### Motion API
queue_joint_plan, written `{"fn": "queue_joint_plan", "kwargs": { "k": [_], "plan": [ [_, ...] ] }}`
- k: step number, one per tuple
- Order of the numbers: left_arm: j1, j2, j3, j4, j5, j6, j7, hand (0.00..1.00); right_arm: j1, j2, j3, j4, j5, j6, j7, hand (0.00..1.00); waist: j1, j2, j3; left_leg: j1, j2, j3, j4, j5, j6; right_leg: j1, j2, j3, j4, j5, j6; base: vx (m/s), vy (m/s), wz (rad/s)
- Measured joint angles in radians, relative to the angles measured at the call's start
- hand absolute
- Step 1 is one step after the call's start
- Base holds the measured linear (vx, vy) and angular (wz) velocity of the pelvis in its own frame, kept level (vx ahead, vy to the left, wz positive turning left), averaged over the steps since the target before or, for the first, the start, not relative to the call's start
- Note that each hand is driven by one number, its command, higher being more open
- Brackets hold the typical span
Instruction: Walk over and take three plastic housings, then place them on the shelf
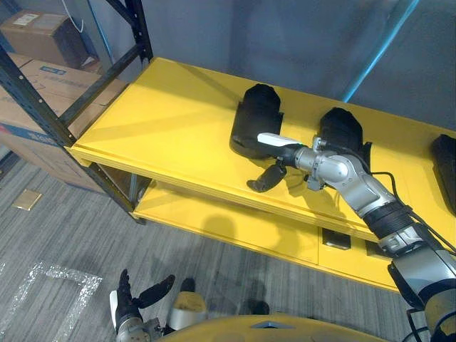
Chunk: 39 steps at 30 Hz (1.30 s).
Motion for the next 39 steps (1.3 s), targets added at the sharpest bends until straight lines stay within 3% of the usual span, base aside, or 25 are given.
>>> {"fn": "queue_joint_plan", "kwargs": {
  "k": [7,19,36,39],
  "plan": [
    [-0.001,0.000,0.000,0.001,0.000,0.000,0.000,1.00,0.001,0.001,0.000,-0.033,0.023,0.077,0.027,1.00,-0.001,-0.001,-0.001,0.001,0.000,0.002,0.001,0.000,0.000,0.000,0.002,0.004,0.000,0.000,0.000,0.00,-0.003,-0.01],
    [-0.001,0.000,0.000,0.020,-0.030,0.000,0.003,1.00,0.000,0.010,-0.004,-0.033,0.059,0.083,0.033,1.00,-0.002,-0.006,-0.004,0.002,-0.001,0.001,0.001,0.000,0.000,0.000,0.002,0.003,0.001,0.000,0.000,0.00,0.000,0.00],
    [-0.002,0.010,-0.002,0.039,-0.030,0.003,0.010,1.00,-0.003,0.077,-0.032,-0.033,0.111,0.199,0.178,1.00,-0.007,-0.017,-0.029,0.001,-0.001,0.001,0.001,0.000,0.000,0.000,0.002,0.004,0.002,0.000,0.000,0.00,0.000,0.00],
    [-0.010,0.014,-0.002,0.041,-0.032,0.035,0.002,1.00,-0.007,0.078,-0.032,-0.034,0.110,0.218,0.197,1.00,-0.006,-0.017,-0.032,0.001,-0.001,0.000,0.001,0.000,0.000,0.000,0.002,0.003,0.003,0.000,0.000,0.00,0.000,0.00]
  ]
}}
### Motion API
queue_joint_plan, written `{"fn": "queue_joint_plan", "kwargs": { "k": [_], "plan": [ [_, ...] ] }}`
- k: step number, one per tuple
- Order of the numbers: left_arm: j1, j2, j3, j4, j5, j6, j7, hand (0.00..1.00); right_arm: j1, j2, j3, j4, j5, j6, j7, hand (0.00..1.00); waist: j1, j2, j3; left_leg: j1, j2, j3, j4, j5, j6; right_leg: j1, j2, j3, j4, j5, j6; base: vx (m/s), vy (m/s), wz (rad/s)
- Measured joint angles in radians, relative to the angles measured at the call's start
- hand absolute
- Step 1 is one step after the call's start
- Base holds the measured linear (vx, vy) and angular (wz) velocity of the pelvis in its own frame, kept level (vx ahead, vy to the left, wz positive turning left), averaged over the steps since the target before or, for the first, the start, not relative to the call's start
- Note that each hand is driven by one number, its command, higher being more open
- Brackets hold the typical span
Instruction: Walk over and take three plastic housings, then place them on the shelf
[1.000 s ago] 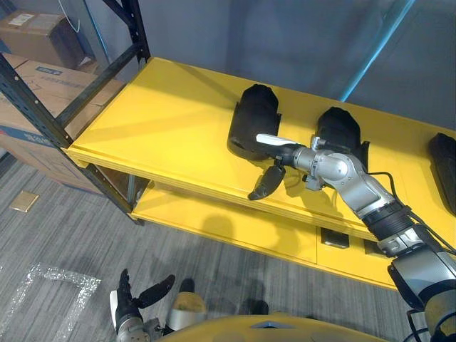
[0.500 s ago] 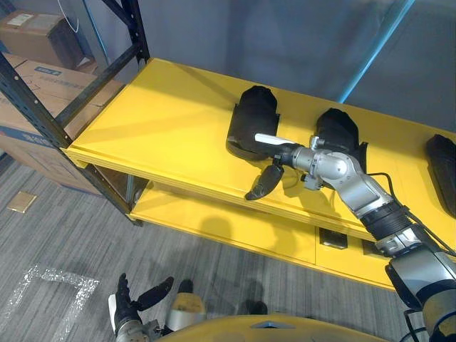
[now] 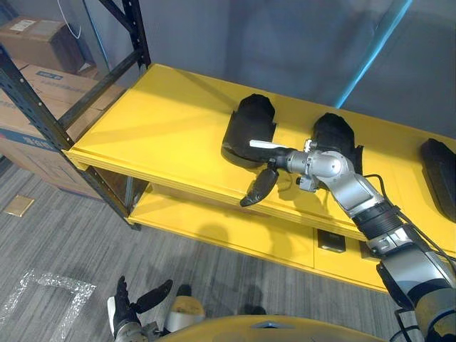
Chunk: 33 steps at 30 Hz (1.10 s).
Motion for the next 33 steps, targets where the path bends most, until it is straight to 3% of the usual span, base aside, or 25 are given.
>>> {"fn": "queue_joint_plan", "kwargs": {
  "k": [3,10,19,24,28,33],
  "plan": [
    [-0.014,0.006,0.000,0.014,-0.007,0.029,-0.013,1.00,0.000,0.000,0.001,0.000,-0.010,-0.001,-0.001,1.00,0.000,0.000,-0.001,0.000,0.000,0.000,0.000,0.000,0.000,0.000,0.000,0.000,0.001,0.000,0.000,0.00,0.000,0.00],
    [-0.018,0.007,0.000,0.037,-0.044,0.031,-0.015,1.00,0.000,0.000,0.021,0.007,-0.021,-0.033,-0.024,1.00,-0.006,0.001,-0.017,-0.001,0.000,0.005,-0.002,0.000,0.000,-0.007,0.000,0.005,0.000,0.000,0.000,0.00,0.000,0.00],
    [-0.017,0.017,0.000,0.046,-0.052,0.028,-0.060,1.00,0.001,-0.019,0.031,0.000,-0.070,-0.173,-0.267,1.00,-0.024,-0.001,-0.018,0.002,0.004,0.014,-0.003,0.000,0.000,-0.011,0.004,0.013,0.000,0.001,0.000,0.00,0.000,-0.02],
    [-0.011,0.017,0.002,0.059,-0.112,0.025,-0.086,1.00,-0.010,-0.126,-0.037,-0.153,-0.025,-0.224,-0.295,1.00,-0.028,-0.002,-0.018,0.014,0.013,0.033,-0.006,-0.003,-0.005,-0.014,0.013,0.032,0.000,0.001,-0.001,0.00,-0.009,-0.11],
    [-0.009,0.023,0.007,0.088,-0.136,0.014,-0.112,1.00,-0.100,-0.239,-0.068,-0.267,0.090,-0.230,-0.294,1.00,-0.071,-0.005,-0.021,0.023,0.015,0.042,-0.014,-0.002,-0.007,-0.014,0.015,0.039,-0.001,0.000,-0.001,0.00,-0.007,-0.07],
    [-0.013,0.036,0.008,0.120,-0.155,0.004,-0.141,1.00,-0.141,-0.330,-0.148,-0.304,0.168,-0.217,-0.324,1.00,-0.088,-0.023,-0.041,0.038,0.015,0.068,-0.033,-0.001,-0.008,-0.023,0.017,0.065,-0.001,0.000,-0.001,0.00,0.004,-0.14]
  ]
}}
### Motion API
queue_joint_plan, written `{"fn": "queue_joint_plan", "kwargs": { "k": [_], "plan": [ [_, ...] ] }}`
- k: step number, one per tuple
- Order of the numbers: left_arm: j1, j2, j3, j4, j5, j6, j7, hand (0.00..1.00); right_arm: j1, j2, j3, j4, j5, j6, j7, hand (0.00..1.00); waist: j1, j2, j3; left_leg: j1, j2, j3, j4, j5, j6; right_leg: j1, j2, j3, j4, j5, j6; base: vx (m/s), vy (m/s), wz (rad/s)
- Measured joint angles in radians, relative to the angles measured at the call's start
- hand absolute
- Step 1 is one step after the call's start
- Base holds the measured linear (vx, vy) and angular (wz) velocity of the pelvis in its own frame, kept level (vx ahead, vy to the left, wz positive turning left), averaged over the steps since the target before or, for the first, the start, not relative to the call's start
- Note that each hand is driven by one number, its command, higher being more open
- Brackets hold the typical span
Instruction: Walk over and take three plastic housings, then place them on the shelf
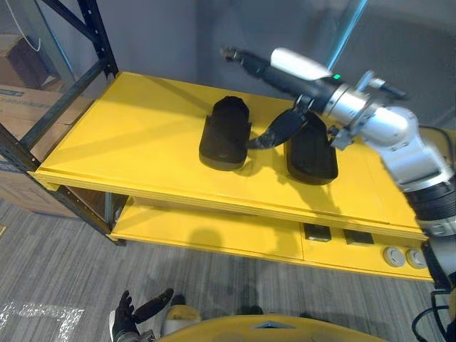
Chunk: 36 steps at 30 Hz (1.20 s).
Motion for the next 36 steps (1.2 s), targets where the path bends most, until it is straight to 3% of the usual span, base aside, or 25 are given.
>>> {"fn": "queue_joint_plan", "kwargs": {
  "k": [2,5,8,12,16,19,22,27,30,34,36],
  "plan": [
    [-0.001,0.009,0.000,0.010,0.000,0.000,-0.014,1.00,0.050,-0.008,-0.082,-0.026,0.025,0.019,-0.045,1.00,-0.010,-0.009,-0.009,0.008,0.001,0.023,-0.006,0.000,0.000,-0.010,0.002,0.021,0.001,0.001,0.001,0.02,0.009,-0.25],
    [-0.006,0.014,0.001,0.031,0.000,0.006,-0.026,1.00,0.252,-0.007,-0.284,-0.112,0.079,0.045,-0.102,1.00,-0.024,-0.013,-0.012,0.031,0.000,0.064,-0.009,-0.010,-0.002,-0.014,0.003,0.058,0.003,0.002,0.002,0.01,0.022,-0.40],
    [0.004,0.014,0.011,0.061,0.002,0.028,-0.047,1.00,0.506,0.046,-0.497,-0.168,0.170,0.088,-0.143,1.00,-0.080,-0.005,-0.029,0.049,0.003,0.125,-0.013,-0.027,-0.005,-0.038,0.010,0.119,0.015,0.002,0.002,0.02,0.038,-0.53],
    [0.002,0.017,0.013,0.135,0.008,0.071,-0.094,1.00,0.814,0.252,-0.718,-0.167,0.216,0.130,-0.226,1.00,-0.165,0.031,-0.063,0.069,0.017,0.230,-0.015,-0.053,-0.014,-0.085,0.032,0.222,0.019,0.006,0.004,0.04,0.023,-0.76],
    [-0.008,0.017,0.009,0.203,0.044,0.076,-0.132,1.00,1.012,0.440,-0.831,-0.166,0.306,0.133,-0.247,1.00,-0.254,0.071,-0.078,0.111,0.037,0.336,-0.003,-0.088,-0.034,-0.101,0.069,0.319,0.019,0.012,-0.003,0.05,0.008,-0.75],
    [-0.037,0.018,0.007,0.207,0.044,0.071,-0.147,1.00,1.118,0.544,-0.875,-0.166,0.333,0.120,-0.261,1.00,-0.286,0.083,-0.078,0.117,0.051,0.378,0.020,-0.109,-0.042,-0.110,0.085,0.354,0.019,0.015,-0.007,0.02,-0.013,-0.52],
    [-0.080,0.013,-0.011,0.208,0.039,0.058,-0.165,1.00,1.257,0.689,-0.886,-0.165,0.368,0.071,-0.287,1.00,-0.327,0.096,-0.071,0.120,0.053,0.420,0.032,-0.119,-0.045,-0.124,0.092,0.386,0.019,0.019,-0.007,-0.02,-0.016,-0.31],
    [-0.086,0.007,-0.083,0.172,0.018,0.040,-0.166,1.00,1.372,0.823,-0.842,-0.163,0.374,-0.049,-0.298,1.00,-0.345,0.113,-0.054,0.137,0.051,0.463,0.034,-0.128,-0.046,-0.128,0.098,0.420,0.015,0.028,-0.005,-0.02,-0.003,-0.25],
    [-0.084,0.003,-0.120,0.153,0.004,0.055,-0.161,1.00,1.368,0.833,-0.784,-0.164,0.370,-0.083,-0.318,1.00,-0.337,0.122,-0.043,0.136,0.051,0.463,0.036,-0.129,-0.047,-0.120,0.098,0.418,-0.001,0.035,-0.006,-0.01,-0.006,-0.01],
    [-0.092,0.005,-0.131,0.132,-0.002,0.093,-0.142,1.00,1.306,0.813,-0.685,-0.147,0.371,-0.084,-0.385,1.00,-0.304,0.130,-0.013,0.115,0.055,0.428,0.103,-0.159,-0.044,-0.121,0.102,0.416,-0.002,0.034,-0.008,-0.02,-0.025,0.01],
    [-0.098,0.011,-0.112,0.120,-0.014,0.093,-0.126,1.00,1.206,0.759,-0.597,-0.078,0.374,-0.084,-0.423,1.00,-0.265,0.125,0.009,0.049,0.061,0.290,0.247,-0.214,0.022,-0.150,0.108,0.480,0.004,0.043,-0.008,-0.03,-0.013,-0.76]
  ]
}}
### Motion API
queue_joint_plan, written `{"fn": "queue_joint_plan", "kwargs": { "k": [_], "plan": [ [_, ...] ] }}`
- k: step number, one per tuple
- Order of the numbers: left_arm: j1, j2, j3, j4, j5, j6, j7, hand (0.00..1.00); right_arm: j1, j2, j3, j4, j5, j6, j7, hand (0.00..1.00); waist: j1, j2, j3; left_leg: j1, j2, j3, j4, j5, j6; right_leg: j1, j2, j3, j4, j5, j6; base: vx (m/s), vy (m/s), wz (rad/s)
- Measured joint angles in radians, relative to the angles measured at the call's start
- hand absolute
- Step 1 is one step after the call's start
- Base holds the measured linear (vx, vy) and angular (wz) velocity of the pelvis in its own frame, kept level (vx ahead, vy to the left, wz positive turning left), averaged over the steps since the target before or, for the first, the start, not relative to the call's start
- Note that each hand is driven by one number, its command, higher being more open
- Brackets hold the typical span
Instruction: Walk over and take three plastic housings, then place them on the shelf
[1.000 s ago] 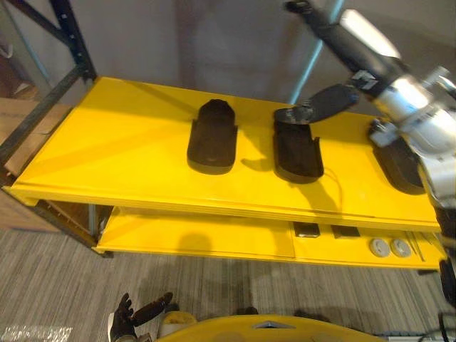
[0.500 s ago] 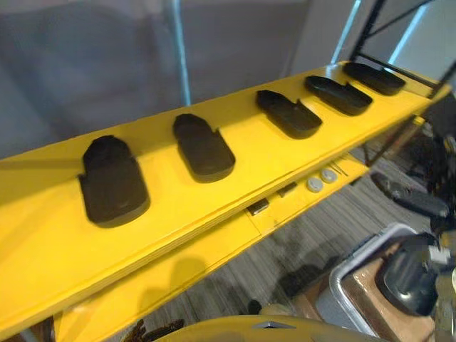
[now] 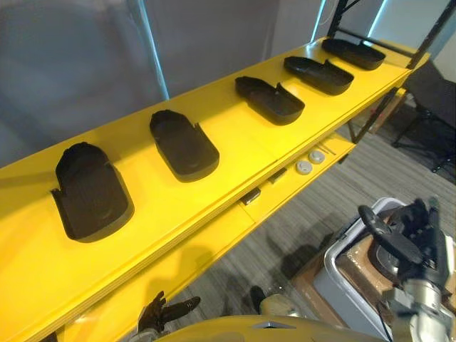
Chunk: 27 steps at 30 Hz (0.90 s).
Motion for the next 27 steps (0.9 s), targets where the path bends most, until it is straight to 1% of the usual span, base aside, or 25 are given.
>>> {"fn": "queue_joint_plan", "kwargs": {
  "k": [1,2,3,4,5,6,7,9,11,12,13,14,15,16,17,18,19,20,21,22,23,24,25,26,27],
  "plan": [
    [0.007,0.006,0.013,0.002,-0.020,0.000,0.021,1.00,-0.073,-0.031,0.070,0.047,-0.001,0.001,-0.011,1.00,0.039,-0.002,0.013,-0.052,-0.004,-0.100,0.112,-0.041,0.067,-0.015,0.011,0.066,0.008,0.010,-0.007,0.00,0.021,-1.31],
    [0.015,0.003,0.027,0.003,-0.031,0.000,0.031,1.00,-0.121,-0.044,0.106,0.075,-0.001,0.001,-0.011,1.00,0.060,-0.011,0.027,-0.077,-0.020,-0.173,0.168,-0.089,0.094,-0.024,0.018,0.101,0.016,0.013,-0.009,-0.03,0.097,-1.82],
    [0.045,-0.019,0.043,0.005,-0.041,0.000,0.043,1.00,-0.207,-0.067,0.166,0.148,-0.001,0.002,-0.007,1.00,0.100,0.008,0.045,-0.106,-0.071,-0.322,0.242,-0.163,0.100,-0.044,0.047,0.184,0.039,0.014,-0.009,-0.10,0.198,-1.90],
    [0.073,-0.050,0.053,0.004,-0.070,-0.006,0.044,1.00,-0.261,-0.068,0.208,0.205,0.001,0.002,-0.011,1.00,0.131,0.044,0.045,-0.127,-0.088,-0.414,0.271,-0.211,0.105,-0.071,0.099,0.224,0.072,0.012,-0.007,-0.12,0.232,-1.78],
    [0.071,-0.065,0.066,0.002,-0.075,-0.011,0.045,1.00,-0.264,-0.058,0.221,0.209,0.004,0.005,-0.022,1.00,0.145,0.053,0.044,-0.125,-0.083,-0.440,0.271,-0.231,0.080,-0.087,0.117,0.231,0.095,0.004,0.000,-0.13,0.201,-1.00],
    [0.054,-0.079,0.084,0.003,-0.072,-0.033,0.049,1.00,-0.259,-0.027,0.241,0.194,0.013,0.006,-0.035,1.00,0.157,0.049,0.056,-0.124,-0.093,-0.440,0.261,-0.246,0.062,-0.128,0.124,0.214,0.155,-0.025,0.002,-0.13,0.128,-0.41],
    [0.048,-0.065,0.083,0.002,-0.060,-0.051,0.042,1.00,-0.241,0.001,0.271,0.155,0.032,0.006,-0.057,1.00,0.168,0.021,0.076,-0.128,-0.114,-0.425,0.270,-0.246,0.063,-0.163,0.108,0.175,0.219,-0.043,-0.002,-0.14,0.092,-0.21],
    [0.044,-0.068,0.091,0.000,-0.060,-0.053,0.042,1.00,-0.192,0.023,0.309,0.089,0.030,0.005,-0.088,1.00,0.172,0.014,0.080,-0.136,-0.124,-0.405,0.300,-0.257,0.069,-0.192,0.103,0.134,0.270,-0.034,0.019,-0.11,0.078,-0.40],
    [0.043,-0.069,0.094,-0.005,-0.063,-0.045,0.038,1.00,-0.134,0.050,0.329,0.024,0.030,-0.007,-0.092,1.00,0.167,0.014,0.082,-0.133,-0.124,-0.370,0.326,-0.274,0.078,-0.200,0.100,0.111,0.281,-0.027,0.019,-0.08,0.091,-0.65],
    [0.044,-0.069,0.094,-0.007,-0.063,-0.041,0.035,1.00,-0.078,0.064,0.331,-0.011,0.029,-0.030,-0.086,1.00,0.166,0.011,0.087,-0.121,-0.124,-0.344,0.329,-0.278,0.078,-0.199,0.101,0.094,0.284,-0.012,0.012,-0.12,0.071,-0.69],
    [0.047,-0.069,0.098,-0.007,-0.064,-0.039,0.035,1.00,-0.025,0.075,0.331,-0.040,0.030,-0.052,-0.081,1.00,0.168,0.005,0.090,-0.109,-0.112,-0.312,0.325,-0.280,0.081,-0.196,0.090,0.045,0.270,0.008,-0.005,-0.13,0.042,-0.71],
    [0.052,-0.069,0.105,-0.008,-0.065,-0.038,0.035,1.00,-0.001,0.078,0.331,-0.049,0.031,-0.059,-0.075,1.00,0.170,0.000,0.093,-0.104,-0.110,-0.298,0.323,-0.281,0.084,-0.189,0.082,0.016,0.247,0.007,-0.030,-0.15,0.021,-0.66],
    [0.054,-0.069,0.115,-0.015,-0.069,-0.035,0.039,1.00,0.030,0.078,0.331,-0.050,0.032,-0.076,-0.061,1.00,0.163,-0.004,0.098,-0.104,-0.093,-0.270,0.319,-0.274,0.098,-0.190,0.054,-0.067,0.239,-0.022,-0.074,-0.12,0.023,-0.67],
    [0.055,-0.071,0.127,-0.017,-0.089,-0.024,0.043,1.00,0.046,0.078,0.337,-0.049,0.032,-0.078,-0.057,1.00,0.166,-0.001,0.101,-0.103,-0.071,-0.236,0.311,-0.269,0.097,-0.217,0.028,-0.142,0.299,-0.029,-0.076,-0.13,0.012,-0.67],
    [0.053,-0.072,0.132,-0.017,-0.103,-0.018,0.045,1.00,0.048,0.078,0.340,-0.047,0.032,-0.078,-0.055,1.00,0.168,-0.002,0.100,-0.101,-0.055,-0.222,0.309,-0.267,0.093,-0.222,0.018,-0.173,0.338,-0.032,-0.081,-0.08,-0.009,-0.77],
    [0.053,-0.076,0.147,-0.017,-0.107,0.001,0.045,1.00,0.044,0.078,0.352,-0.044,0.033,-0.079,-0.052,1.00,0.181,0.000,0.101,-0.087,-0.019,-0.192,0.302,-0.261,0.082,-0.228,-0.008,-0.222,0.433,-0.046,-0.101,-0.06,-0.025,-0.61],
    [0.052,-0.077,0.155,-0.019,-0.107,0.004,0.045,1.00,0.042,0.078,0.361,-0.044,0.033,-0.082,-0.051,1.00,0.188,0.000,0.099,-0.083,-0.003,-0.179,0.299,-0.259,0.078,-0.228,-0.023,-0.234,0.482,-0.051,-0.110,0.01,-0.045,-0.81],
    [0.051,-0.077,0.165,-0.029,-0.106,0.017,0.046,1.00,0.032,0.078,0.388,-0.040,0.033,-0.098,-0.050,1.00,0.208,-0.005,0.094,-0.066,0.032,-0.149,0.296,-0.253,0.068,-0.226,-0.076,-0.250,0.586,-0.063,-0.135,0.05,-0.093,-0.81],
    [0.051,-0.078,0.175,-0.038,-0.106,0.027,0.048,1.00,0.006,0.078,0.417,-0.032,0.032,-0.105,-0.051,1.00,0.224,-0.009,0.092,-0.061,0.062,-0.125,0.306,-0.253,0.067,-0.221,-0.135,-0.247,0.650,-0.066,-0.146,0.08,-0.158,-0.97],
    [0.055,-0.075,0.195,-0.048,-0.107,0.042,0.052,1.00,-0.034,0.079,0.447,-0.009,0.030,-0.109,-0.064,1.00,0.225,-0.018,0.086,-0.062,0.091,-0.116,0.339,-0.254,0.065,-0.203,-0.189,-0.240,0.650,0.016,-0.206,0.07,-0.174,-0.80],
    [0.060,-0.059,0.201,-0.049,-0.108,0.045,0.053,1.00,-0.053,0.082,0.463,0.013,0.029,-0.113,-0.068,1.00,0.226,-0.031,0.076,-0.070,0.096,-0.124,0.365,-0.255,0.063,-0.190,-0.212,-0.231,0.618,0.165,-0.255,0.07,-0.203,-0.76],
    [0.055,-0.043,0.206,-0.050,-0.108,0.052,0.048,1.00,-0.087,0.082,0.474,0.053,0.029,-0.114,-0.072,1.00,0.235,-0.035,0.067,-0.092,0.116,-0.164,0.429,-0.254,0.064,-0.181,-0.193,-0.228,0.582,0.229,-0.278,0.00,-0.190,-0.75],
    [0.040,-0.038,0.214,-0.043,-0.109,0.068,0.041,1.00,-0.136,0.087,0.470,0.098,0.028,-0.114,-0.090,1.00,0.251,-0.034,0.068,-0.157,0.130,-0.233,0.511,-0.240,0.070,-0.178,-0.174,-0.210,0.550,0.239,-0.275,-0.08,-0.174,-0.70],
    [0.019,-0.033,0.203,-0.036,-0.100,0.072,0.042,1.00,-0.167,0.087,0.440,0.150,0.027,-0.114,-0.123,1.00,0.236,-0.015,0.053,-0.175,0.117,-0.302,0.343,-0.202,0.037,-0.179,-0.160,-0.192,0.525,0.206,-0.244,-0.19,-0.196,-0.66],
    [0.015,-0.022,0.184,-0.030,-0.099,0.077,0.051,1.00,-0.186,0.095,0.418,0.179,0.015,-0.111,-0.154,1.00,0.236,-0.028,0.067,-0.149,0.115,-0.298,0.316,-0.206,-0.028,-0.216,-0.168,-0.152,0.636,0.096,-0.194,-0.16,-0.163,-0.44]
  ]
}}
